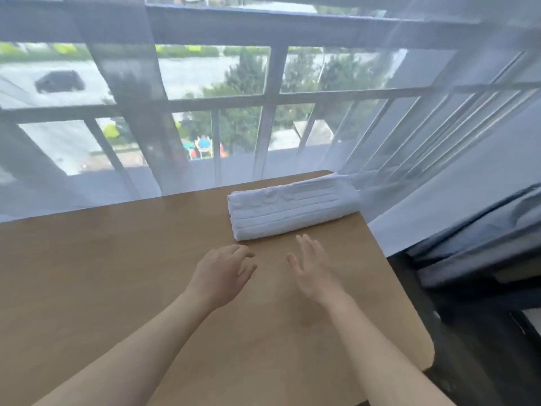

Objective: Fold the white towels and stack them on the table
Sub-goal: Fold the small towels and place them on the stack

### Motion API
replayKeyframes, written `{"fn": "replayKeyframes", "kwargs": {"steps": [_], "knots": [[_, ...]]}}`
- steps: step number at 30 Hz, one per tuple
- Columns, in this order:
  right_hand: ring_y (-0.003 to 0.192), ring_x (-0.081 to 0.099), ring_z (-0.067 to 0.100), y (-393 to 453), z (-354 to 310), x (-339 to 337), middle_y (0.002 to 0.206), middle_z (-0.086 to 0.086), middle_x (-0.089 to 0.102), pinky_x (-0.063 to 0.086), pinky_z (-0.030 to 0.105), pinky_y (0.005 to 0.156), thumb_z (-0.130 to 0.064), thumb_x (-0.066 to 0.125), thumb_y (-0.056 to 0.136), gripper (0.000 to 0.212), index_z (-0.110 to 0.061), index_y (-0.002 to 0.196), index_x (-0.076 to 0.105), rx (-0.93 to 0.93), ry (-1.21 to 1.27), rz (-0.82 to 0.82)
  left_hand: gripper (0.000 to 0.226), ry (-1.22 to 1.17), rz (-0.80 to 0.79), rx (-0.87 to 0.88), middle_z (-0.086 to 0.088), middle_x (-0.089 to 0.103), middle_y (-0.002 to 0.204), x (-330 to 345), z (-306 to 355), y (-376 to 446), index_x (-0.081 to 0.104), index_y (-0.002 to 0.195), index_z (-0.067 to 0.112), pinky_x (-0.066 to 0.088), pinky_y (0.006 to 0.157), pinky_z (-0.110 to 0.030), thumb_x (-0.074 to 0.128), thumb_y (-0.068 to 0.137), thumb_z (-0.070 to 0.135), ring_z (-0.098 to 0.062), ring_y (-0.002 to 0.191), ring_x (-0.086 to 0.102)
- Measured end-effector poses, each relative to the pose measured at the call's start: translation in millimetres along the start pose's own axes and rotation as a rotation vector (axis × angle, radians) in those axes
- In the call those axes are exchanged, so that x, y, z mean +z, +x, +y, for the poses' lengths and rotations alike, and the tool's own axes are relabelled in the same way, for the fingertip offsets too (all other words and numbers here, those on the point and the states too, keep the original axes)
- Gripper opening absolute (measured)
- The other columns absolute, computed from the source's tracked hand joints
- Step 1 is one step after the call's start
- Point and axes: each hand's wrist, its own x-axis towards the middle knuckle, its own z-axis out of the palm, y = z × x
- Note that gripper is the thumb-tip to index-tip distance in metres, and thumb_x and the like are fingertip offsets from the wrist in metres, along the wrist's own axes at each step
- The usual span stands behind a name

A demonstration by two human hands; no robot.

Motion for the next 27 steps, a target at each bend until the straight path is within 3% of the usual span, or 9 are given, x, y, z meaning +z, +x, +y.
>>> {"fn": "replayKeyframes", "kwargs": {"steps": [3,5,8,11,15,19,22,27], "knots": [[0.154,-0.003,0.016,45,39,-14,0.168,-0.006,0.003,0.008,0.033,0.122,-0.044,0.033,0.106,0.059,-0.023,0.159,0.015,-0.054,-0.003,0.071,0.035,-0.043,0.094,0.023,0.008,0.059,0.137,19,28,42,0.064,0.127,0.024,0.043,0.099,-0.032,0.060,0.097,0.042,-0.018,0.124,0.057],[0.154,-0.005,0.018,73,62,-22,0.168,-0.004,0.003,0.006,0.035,0.123,-0.044,0.036,0.106,0.062,-0.021,0.159,0.014,-0.093,-0.051,0.123,0.048,-0.068,0.123,-0.022,0.005,0.044,0.153,30,38,73,0.055,0.138,0.023,0.040,0.107,-0.036,0.063,0.095,0.044,-0.020,0.141,0.042],[0.153,-0.014,0.016,115,95,-34,0.166,-0.008,-0.006,-0.009,0.032,0.123,-0.052,0.046,0.100,0.078,-0.023,0.159,0.005,-0.220,-0.180,0.181,0.079,-0.051,0.075,-0.141,0.003,0.012,0.167,48,42,117,0.028,0.155,0.029,0.010,0.124,-0.043,0.062,0.090,0.058,-0.026,0.156,0.003],[0.152,-0.016,0.014,153,114,-42,0.164,-0.013,-0.009,-0.016,0.034,0.122,-0.065,0.056,0.088,0.097,-0.027,0.160,0.003,-0.352,-0.282,0.172,0.103,0.150,0.007,-0.235,-0.001,-0.005,0.169,66,42,145,0.009,0.158,0.041,-0.005,0.121,-0.055,0.056,0.076,0.081,-0.041,0.153,-0.007],[0.155,0.001,0.023,186,119,-41,0.166,-0.011,0.011,-0.009,0.040,0.124,-0.080,0.052,0.075,0.103,-0.030,0.159,0.019,-0.439,-0.253,0.237,0.097,0.253,0.175,-0.220,-0.009,0.027,0.164,81,37,156,0.036,0.151,0.040,0.019,0.113,-0.063,0.047,0.069,0.091,-0.049,0.146,0.025],[0.150,0.023,0.037,200,112,-37,0.161,-0.003,0.033,0.007,0.053,0.123,-0.080,0.048,0.078,0.092,-0.030,0.155,0.034,-0.466,-0.252,0.342,0.086,0.306,0.324,-0.181,-0.005,0.041,0.156,83,18,174,0.049,0.142,0.041,0.028,0.106,-0.059,0.044,0.071,0.090,-0.046,0.139,0.038],[0.145,0.032,0.043,206,110,-36,0.158,0.002,0.040,0.012,0.057,0.121,-0.071,0.050,0.085,0.081,-0.026,0.152,0.041,-0.500,-0.295,0.407,0.075,0.305,0.394,-0.148,-0.006,0.051,0.145,77,9,188,0.057,0.132,0.038,0.032,0.099,-0.055,0.048,0.073,0.084,-0.046,0.132,0.045],[0.137,0.045,0.044,213,108,-39,0.148,0.006,0.052,0.029,0.061,0.114,-0.046,0.074,0.084,0.066,-0.020,0.142,0.055,-0.524,-0.284,0.480,0.051,0.340,0.554,-0.020,-0.001,0.069,0.120,67,-7,199,0.070,0.102,0.025,0.041,0.082,-0.047,0.065,0.077,0.070,-0.037,0.110,0.064]]}}
